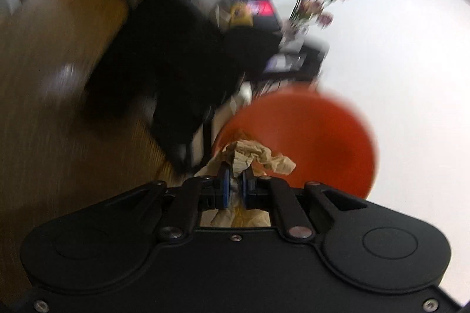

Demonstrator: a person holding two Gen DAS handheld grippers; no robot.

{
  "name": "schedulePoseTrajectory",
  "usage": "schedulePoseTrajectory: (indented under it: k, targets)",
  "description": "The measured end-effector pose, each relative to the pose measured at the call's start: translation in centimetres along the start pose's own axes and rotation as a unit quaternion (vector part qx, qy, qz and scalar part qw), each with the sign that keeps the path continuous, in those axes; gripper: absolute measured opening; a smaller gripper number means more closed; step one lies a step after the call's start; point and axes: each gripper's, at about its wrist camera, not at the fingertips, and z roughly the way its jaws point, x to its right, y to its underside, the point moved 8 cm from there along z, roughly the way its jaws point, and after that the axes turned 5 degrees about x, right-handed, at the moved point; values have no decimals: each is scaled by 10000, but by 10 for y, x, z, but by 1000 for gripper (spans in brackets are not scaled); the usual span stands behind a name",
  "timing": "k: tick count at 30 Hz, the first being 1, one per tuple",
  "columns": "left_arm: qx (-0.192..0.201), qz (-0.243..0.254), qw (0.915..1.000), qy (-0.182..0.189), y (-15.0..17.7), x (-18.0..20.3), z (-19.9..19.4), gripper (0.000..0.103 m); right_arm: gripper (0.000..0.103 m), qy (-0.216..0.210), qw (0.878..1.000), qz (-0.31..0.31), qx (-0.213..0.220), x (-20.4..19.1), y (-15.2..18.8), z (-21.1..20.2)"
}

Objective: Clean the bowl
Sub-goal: 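Keep wiping the bowl bottom with the right tool's cloth while the left tool holds it, then rub the beige cloth around the bowl's inner wall with the right tool while the left tool holds the bowl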

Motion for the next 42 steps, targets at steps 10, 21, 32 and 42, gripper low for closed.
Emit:
schedulePoseTrajectory:
  k: [10, 21, 32, 42]
  targets:
    - [0, 0, 10000, 0, -1, 0, 0, 98, 9, 660, 9973, -53, -318, 39, 27, 11]
    - [0, 0, 10000, 0, -1, 0, 1, 98, 9, -16, 9991, 202, -370, -6, 33, 13]
    - [0, 0, 10000, 0, -2, 1, 1, 98, 9, 520, 9986, 30, -85, 26, 19, 9]
    - [0, 0, 10000, 0, -3, 1, 2, 98, 9, 312, 9982, 110, -496, 19, 35, 36]
